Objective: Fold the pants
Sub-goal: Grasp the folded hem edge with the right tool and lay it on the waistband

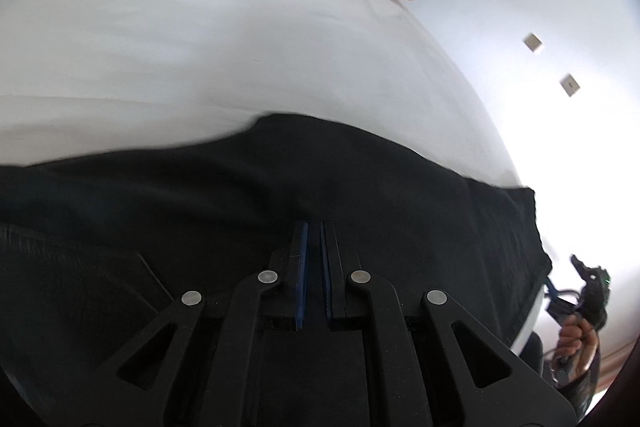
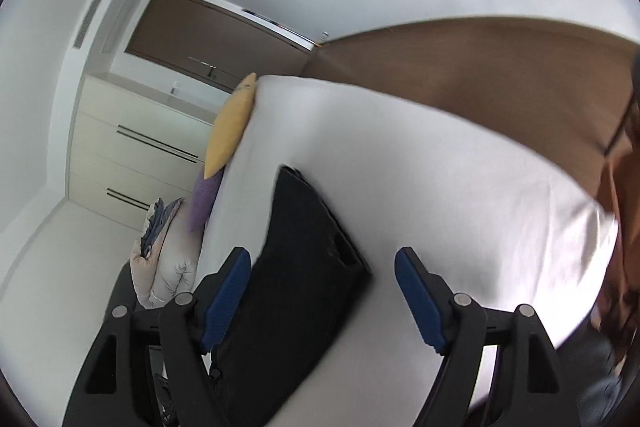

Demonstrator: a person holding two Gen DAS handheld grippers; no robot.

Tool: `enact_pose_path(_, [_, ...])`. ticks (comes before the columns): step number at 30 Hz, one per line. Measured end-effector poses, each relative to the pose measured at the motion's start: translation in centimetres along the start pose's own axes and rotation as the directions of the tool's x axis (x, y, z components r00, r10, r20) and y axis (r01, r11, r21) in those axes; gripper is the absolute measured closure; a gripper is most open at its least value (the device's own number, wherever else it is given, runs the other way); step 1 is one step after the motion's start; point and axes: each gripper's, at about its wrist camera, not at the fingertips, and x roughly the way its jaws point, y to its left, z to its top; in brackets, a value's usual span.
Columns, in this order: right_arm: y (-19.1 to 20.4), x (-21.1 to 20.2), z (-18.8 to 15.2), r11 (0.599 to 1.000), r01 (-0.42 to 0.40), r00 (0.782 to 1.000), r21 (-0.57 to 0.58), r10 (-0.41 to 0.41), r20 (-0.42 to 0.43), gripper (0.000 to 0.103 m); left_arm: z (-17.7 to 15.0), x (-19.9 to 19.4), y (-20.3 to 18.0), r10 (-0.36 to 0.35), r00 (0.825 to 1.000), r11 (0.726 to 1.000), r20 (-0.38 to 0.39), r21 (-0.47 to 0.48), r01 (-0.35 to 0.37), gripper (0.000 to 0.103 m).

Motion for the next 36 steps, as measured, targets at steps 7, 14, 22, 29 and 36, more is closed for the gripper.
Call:
enact_pose_path(7, [-1.5,1.2,-0.8,0.996,-0.057,0.998,0.073,0.060,-0.036,0.034,-3.9,0.5,-2.1,0.007,1.000,1.000,-0.026,-0.009,-0.007,0.098])
enact_pose_path(14, [-1.6,1.8,-1.4,0.996,-0.064,0.997,0.067,0.067,-0.049,0.039,-5.2,0.5,0.0,-0.087,0.996,0.994,0.002,-0.061,0.087,0.098])
enact_pose_path(22, [-3.4,2.5,-0.4,0.989,-0.063,0.996,0.131,0.071,-0.058,0.091,-5.4,0.3,0.9,-0.095,0.995,0.993,0.015,-0.066,0.096,0.098])
enact_pose_path(29, [-2.4,2.3,-0.5,0.993,-0.048,0.998,0.104,0.051,-0.028,0.091,-5.7,0.2,1.5,-0.101,0.995,0.992,0.022,-0.068,0.103,0.098])
enact_pose_path(36, [9.3,3.5,-6.3,0.894,0.074,0.994,-0.442,-0.104,-0.045,0.091,-5.9,0.1,1.6,-0.107,0.994,0.992,0.034,-0.070,0.109,0.098])
